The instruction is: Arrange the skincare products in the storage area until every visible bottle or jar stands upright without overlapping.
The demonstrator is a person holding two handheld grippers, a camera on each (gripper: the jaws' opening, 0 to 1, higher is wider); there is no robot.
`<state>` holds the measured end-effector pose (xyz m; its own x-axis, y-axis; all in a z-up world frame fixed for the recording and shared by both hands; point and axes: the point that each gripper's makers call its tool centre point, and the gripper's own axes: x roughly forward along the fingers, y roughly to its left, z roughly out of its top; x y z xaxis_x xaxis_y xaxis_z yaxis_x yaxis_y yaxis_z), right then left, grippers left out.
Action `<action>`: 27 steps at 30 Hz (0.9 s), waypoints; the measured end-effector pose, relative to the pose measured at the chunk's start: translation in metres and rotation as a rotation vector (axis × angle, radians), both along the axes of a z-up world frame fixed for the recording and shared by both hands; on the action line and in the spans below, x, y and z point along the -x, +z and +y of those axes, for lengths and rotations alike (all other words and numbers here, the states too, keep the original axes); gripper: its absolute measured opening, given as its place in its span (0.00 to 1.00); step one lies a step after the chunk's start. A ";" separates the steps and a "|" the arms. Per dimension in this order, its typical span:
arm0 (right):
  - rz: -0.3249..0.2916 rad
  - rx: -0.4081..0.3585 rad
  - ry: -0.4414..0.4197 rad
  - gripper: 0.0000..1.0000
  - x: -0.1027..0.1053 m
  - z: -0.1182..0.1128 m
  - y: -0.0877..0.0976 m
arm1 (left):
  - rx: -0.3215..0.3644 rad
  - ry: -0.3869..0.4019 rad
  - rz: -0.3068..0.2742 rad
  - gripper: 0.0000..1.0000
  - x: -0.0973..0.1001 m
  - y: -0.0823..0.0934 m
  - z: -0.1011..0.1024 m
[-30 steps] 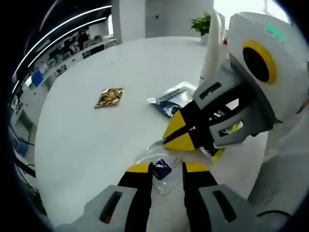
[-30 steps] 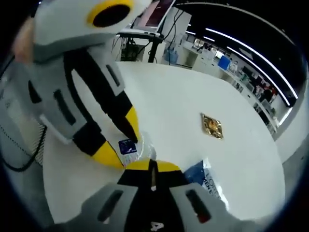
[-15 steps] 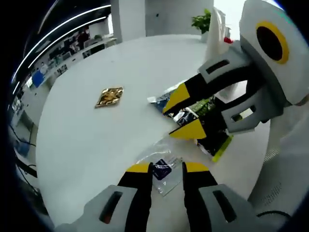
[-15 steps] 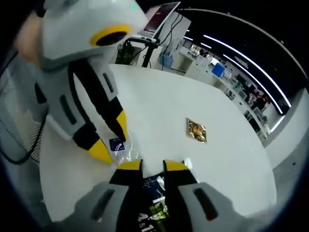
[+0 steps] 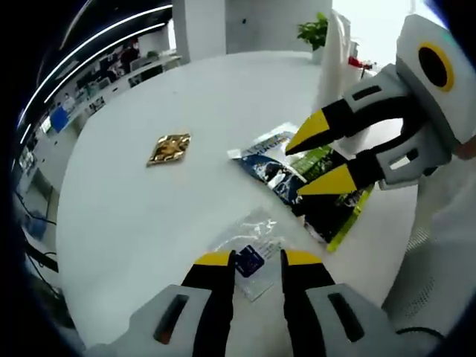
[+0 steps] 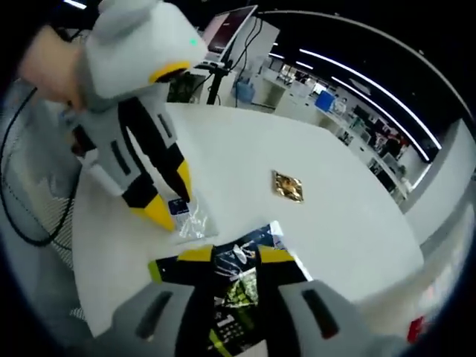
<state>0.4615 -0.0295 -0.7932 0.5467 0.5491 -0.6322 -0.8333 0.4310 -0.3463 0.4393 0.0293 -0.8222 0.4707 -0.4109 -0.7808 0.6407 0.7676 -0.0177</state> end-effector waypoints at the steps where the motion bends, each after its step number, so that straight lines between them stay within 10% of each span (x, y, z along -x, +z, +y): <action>1: 0.004 -0.001 -0.004 0.22 0.001 -0.001 0.000 | -0.001 0.000 0.000 0.21 0.000 0.000 0.000; 27: 0.202 -0.117 -0.041 0.55 0.059 -0.021 0.002 | 0.004 0.028 -0.008 0.25 0.014 0.014 0.004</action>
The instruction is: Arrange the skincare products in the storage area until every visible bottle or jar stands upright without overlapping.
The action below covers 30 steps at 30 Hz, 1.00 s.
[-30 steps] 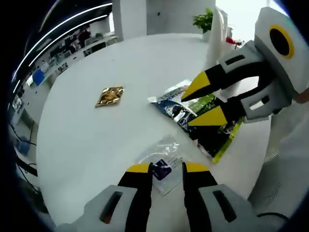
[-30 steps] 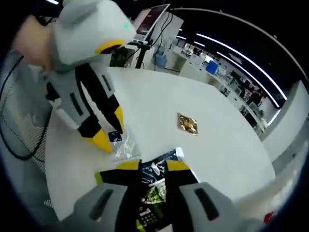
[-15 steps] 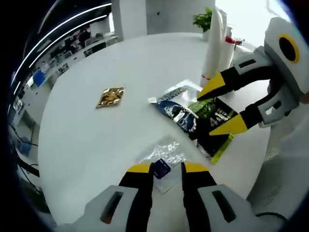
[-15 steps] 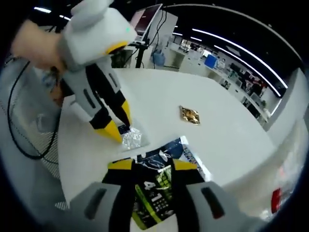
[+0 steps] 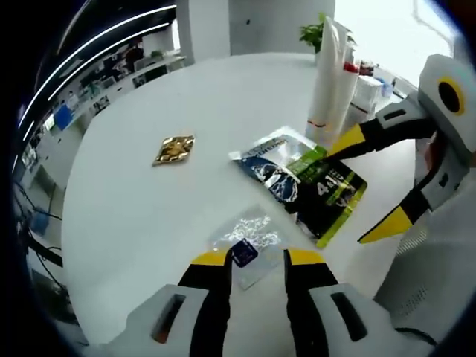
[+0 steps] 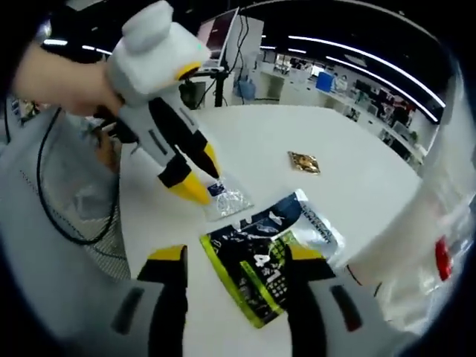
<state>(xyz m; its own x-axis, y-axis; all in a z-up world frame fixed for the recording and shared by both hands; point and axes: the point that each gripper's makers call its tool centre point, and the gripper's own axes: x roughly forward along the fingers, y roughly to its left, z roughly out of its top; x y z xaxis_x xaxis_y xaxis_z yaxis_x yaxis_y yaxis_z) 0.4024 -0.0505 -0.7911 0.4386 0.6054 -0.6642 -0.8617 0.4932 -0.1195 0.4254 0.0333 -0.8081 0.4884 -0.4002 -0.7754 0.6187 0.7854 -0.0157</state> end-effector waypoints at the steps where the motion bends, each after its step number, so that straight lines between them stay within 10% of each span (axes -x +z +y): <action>1: 0.011 -0.006 -0.007 0.56 0.002 -0.001 0.001 | 0.003 0.003 -0.001 0.26 0.001 0.001 0.000; 13: 0.192 -0.108 -0.197 0.71 0.028 -0.037 0.016 | 0.055 0.052 -0.007 0.35 0.010 0.018 0.005; 30: 0.179 -0.145 -0.393 0.90 0.034 -0.105 0.045 | 0.110 0.058 -0.017 0.57 0.035 0.043 0.000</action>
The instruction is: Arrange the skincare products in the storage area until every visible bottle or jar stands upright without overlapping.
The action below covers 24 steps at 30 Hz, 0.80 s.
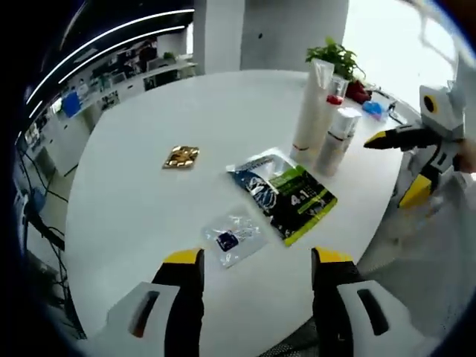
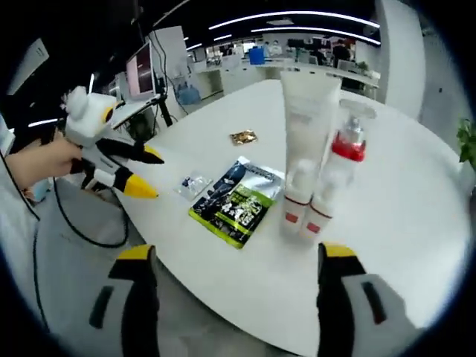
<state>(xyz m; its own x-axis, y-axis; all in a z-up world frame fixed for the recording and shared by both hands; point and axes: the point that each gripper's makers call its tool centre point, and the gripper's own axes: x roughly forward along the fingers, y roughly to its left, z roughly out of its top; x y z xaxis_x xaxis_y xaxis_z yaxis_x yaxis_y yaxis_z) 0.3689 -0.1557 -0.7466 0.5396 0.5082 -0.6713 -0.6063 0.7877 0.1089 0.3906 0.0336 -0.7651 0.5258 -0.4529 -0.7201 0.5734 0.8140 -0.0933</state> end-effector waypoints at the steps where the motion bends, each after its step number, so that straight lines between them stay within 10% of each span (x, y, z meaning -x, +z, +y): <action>1: -0.008 -0.003 -0.008 0.91 0.000 -0.003 0.002 | 0.001 -0.006 -0.004 0.58 0.002 0.002 0.000; 24: -0.138 -0.076 -0.153 1.00 -0.002 -0.037 0.026 | 0.030 0.015 -0.043 0.88 0.022 0.023 0.012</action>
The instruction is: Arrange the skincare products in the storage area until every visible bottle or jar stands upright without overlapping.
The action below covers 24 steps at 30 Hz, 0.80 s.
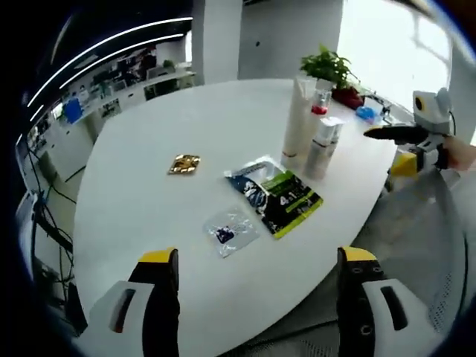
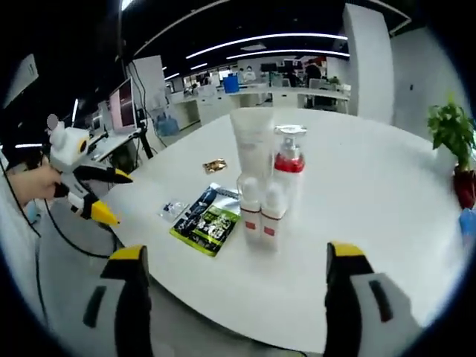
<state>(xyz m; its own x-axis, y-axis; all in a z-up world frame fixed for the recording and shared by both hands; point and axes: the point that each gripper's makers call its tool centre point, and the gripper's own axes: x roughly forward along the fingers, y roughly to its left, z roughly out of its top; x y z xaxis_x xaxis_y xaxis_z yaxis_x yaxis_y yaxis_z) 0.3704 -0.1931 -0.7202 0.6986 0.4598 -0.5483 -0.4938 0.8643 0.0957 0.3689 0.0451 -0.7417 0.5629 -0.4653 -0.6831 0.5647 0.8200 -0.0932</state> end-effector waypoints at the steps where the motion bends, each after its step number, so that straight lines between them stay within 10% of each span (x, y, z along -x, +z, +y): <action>1: -0.002 -0.002 -0.002 1.00 0.000 0.000 0.000 | -0.001 0.004 -0.001 0.89 0.000 0.000 0.001; 24: -0.036 -0.009 -0.034 1.00 -0.005 -0.005 0.001 | 0.007 0.044 -0.003 0.97 -0.003 0.000 0.006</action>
